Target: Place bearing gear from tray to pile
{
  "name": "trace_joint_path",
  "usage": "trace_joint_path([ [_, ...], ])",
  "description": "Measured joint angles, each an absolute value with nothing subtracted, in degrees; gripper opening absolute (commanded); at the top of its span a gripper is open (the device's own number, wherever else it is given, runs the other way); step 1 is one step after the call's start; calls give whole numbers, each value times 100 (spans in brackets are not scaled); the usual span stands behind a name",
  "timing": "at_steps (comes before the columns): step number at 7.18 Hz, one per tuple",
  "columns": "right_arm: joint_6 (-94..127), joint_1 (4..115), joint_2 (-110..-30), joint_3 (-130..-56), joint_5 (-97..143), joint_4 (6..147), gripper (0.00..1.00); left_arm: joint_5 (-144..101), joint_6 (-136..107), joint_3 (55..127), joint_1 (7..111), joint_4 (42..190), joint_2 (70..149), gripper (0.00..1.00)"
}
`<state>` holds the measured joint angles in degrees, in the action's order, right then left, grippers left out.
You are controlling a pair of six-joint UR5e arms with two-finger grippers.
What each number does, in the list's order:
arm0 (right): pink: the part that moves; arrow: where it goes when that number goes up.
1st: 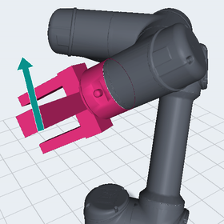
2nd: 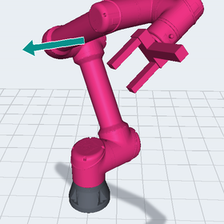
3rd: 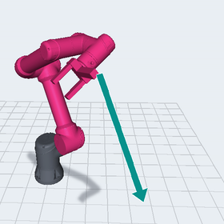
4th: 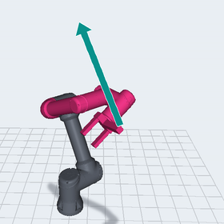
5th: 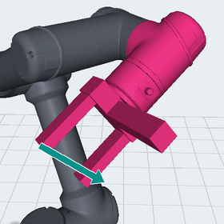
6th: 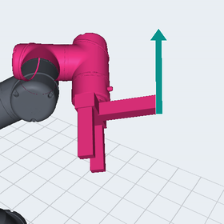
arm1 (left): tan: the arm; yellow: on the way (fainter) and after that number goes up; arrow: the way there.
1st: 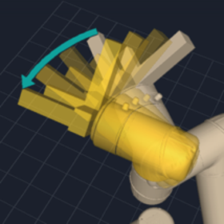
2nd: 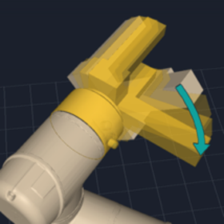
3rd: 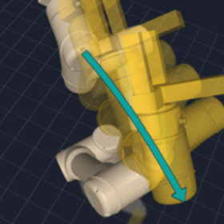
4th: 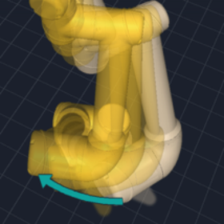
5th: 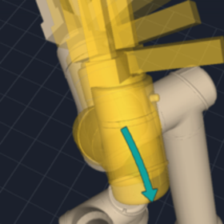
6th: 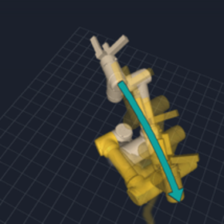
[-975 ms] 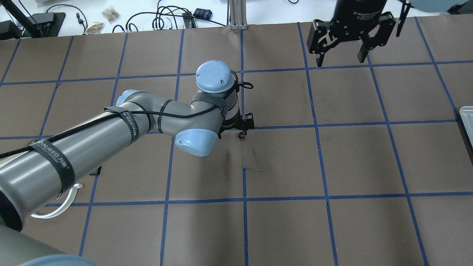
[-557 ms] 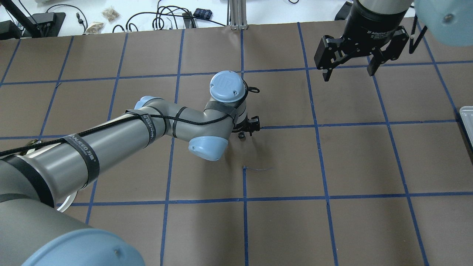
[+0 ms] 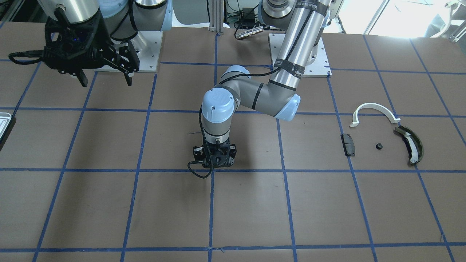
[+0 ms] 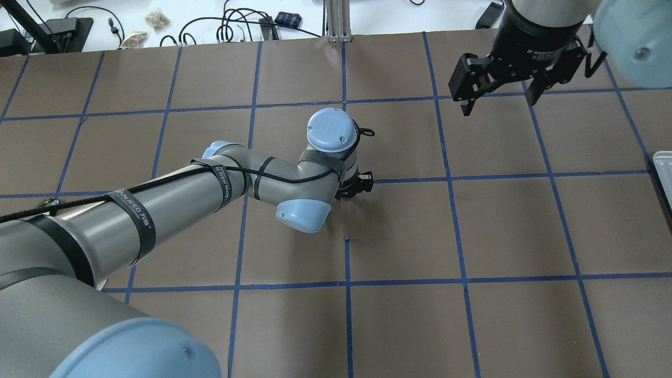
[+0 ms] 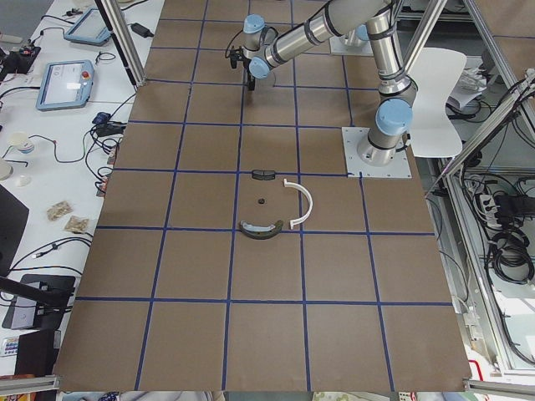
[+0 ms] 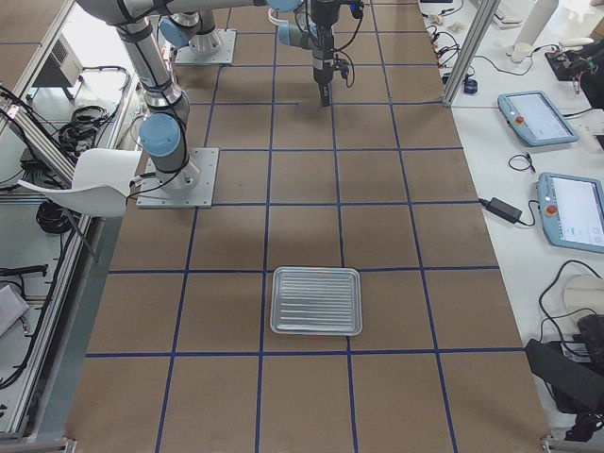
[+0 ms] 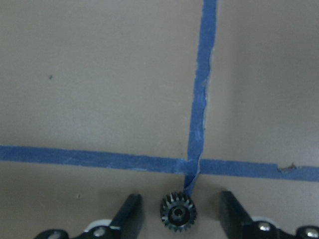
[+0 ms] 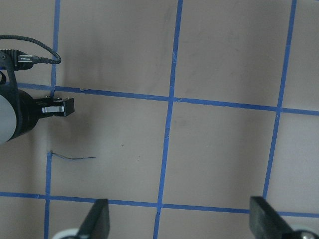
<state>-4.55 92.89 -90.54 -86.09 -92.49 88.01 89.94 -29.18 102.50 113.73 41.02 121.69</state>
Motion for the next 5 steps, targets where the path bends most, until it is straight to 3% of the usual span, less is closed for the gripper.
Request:
trace_joint_path([
  [3,-601,9290,-9054,-8613,-9233,8803,100,9238,-2507,10113,11241,4569,11884,0],
  [5,-612,9279,-9044,-8613,-9182,8806,100,9326,-1423,10069,10403,5224,11451,0],
])
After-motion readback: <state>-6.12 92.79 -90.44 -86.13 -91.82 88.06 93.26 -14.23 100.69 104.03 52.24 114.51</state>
